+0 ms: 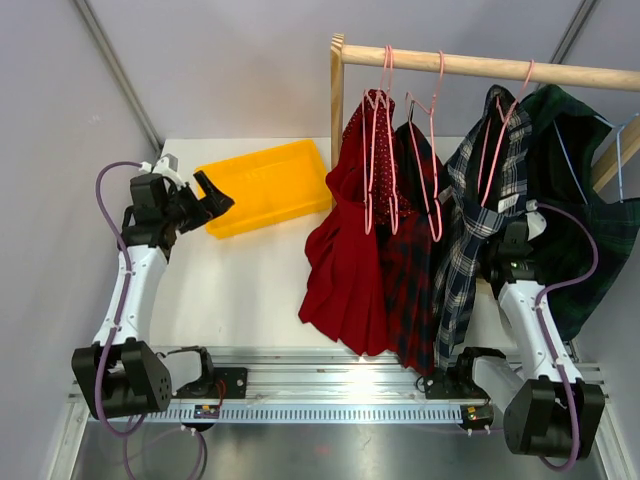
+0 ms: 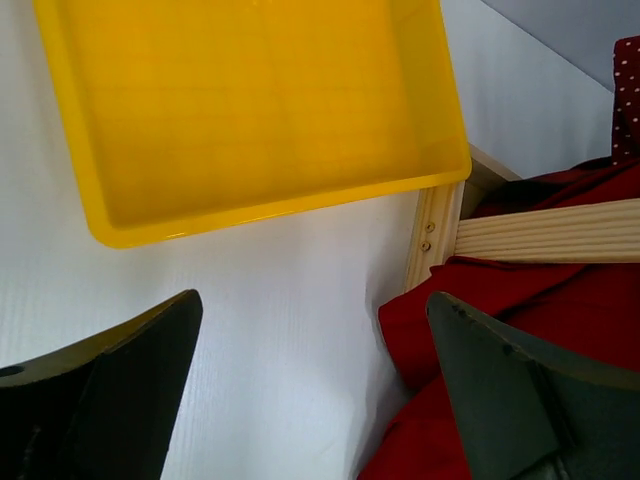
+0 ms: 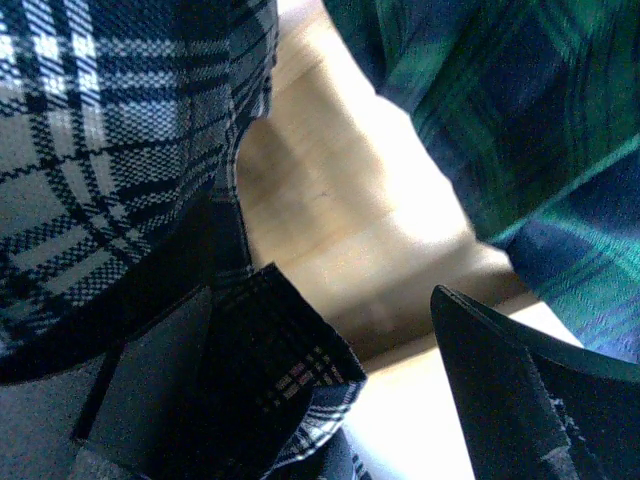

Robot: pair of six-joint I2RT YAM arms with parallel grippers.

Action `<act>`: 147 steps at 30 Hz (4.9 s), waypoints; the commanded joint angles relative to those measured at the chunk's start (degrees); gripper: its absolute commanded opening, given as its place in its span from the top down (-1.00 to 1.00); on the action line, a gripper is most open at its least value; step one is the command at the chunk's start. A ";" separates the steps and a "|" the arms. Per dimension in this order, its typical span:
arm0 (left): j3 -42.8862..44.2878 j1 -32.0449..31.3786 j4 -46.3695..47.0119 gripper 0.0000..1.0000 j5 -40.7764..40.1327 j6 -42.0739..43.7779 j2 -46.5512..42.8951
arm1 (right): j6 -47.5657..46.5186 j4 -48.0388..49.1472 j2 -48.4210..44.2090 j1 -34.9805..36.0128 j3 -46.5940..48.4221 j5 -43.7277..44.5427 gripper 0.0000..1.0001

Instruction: Remove the skirt from the hanger

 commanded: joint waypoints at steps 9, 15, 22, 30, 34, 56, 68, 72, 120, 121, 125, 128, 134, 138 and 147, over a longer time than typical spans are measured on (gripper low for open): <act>-2.15 -0.56 -3.76 -0.98 -3.89 4.80 -5.36 | 6.19 -0.20 -9.23 -0.06 -9.89 -13.72 -0.99; -1.88 -1.01 -3.84 -0.98 -4.07 4.88 -5.36 | 10.67 -4.93 -20.65 0.47 -15.08 -18.93 -0.99; -2.06 -1.53 -3.57 -0.98 -3.80 4.88 -5.80 | 12.79 -20.85 -34.21 0.64 -7.63 -18.41 -0.99; -2.32 -2.06 -3.66 -0.98 -4.42 4.97 -6.33 | 12.09 -35.95 -40.80 0.64 10.19 -16.48 -0.99; -2.41 -2.59 -3.66 -0.98 -4.68 5.15 -6.51 | 9.37 -41.75 -41.06 0.56 18.38 -13.93 -0.99; -2.41 -4.52 -4.02 -0.98 -5.30 5.41 -7.47 | -15.60 -39.39 -12.08 1.52 71.36 7.50 -0.99; -2.15 -5.05 -4.37 -0.98 -3.54 5.15 -7.82 | -25.00 -32.71 3.93 1.61 78.25 20.25 -0.87; -2.06 -5.14 -4.72 -0.98 -3.01 5.06 -8.17 | -28.16 -31.23 4.56 1.61 74.31 22.37 -0.74; -2.59 -8.30 -5.16 -0.98 -3.71 3.04 -5.45 | -22.63 -21.99 12.11 -14.74 57.86 13.33 0.93; -2.76 -8.30 -5.07 -0.98 -4.24 2.69 -5.89 | -22.28 -22.16 12.11 -14.74 58.04 12.45 1.00; -2.59 -8.56 -4.37 -0.98 -7.40 1.02 -6.50 | -21.05 -23.13 11.59 -14.74 59.44 9.72 1.00; -1.02 -8.91 -5.32 -0.98 -10.19 2.77 -7.81 | -20.70 -24.09 11.06 -14.74 61.99 5.69 1.00; 2.24 -9.09 -3.50 -0.98 -14.09 3.65 -17.65 | -19.56 -25.50 10.44 -14.74 68.49 -0.73 1.00; 8.47 -9.44 -1.20 -0.98 -8.75 4.87 -19.08 | -18.77 -26.56 11.85 -14.74 74.28 -6.17 1.00; 26.58 -13.47 -5.15 -0.50 5.25 1.71 -13.10 | -14.64 -27.97 7.81 -14.74 75.36 -14.07 1.00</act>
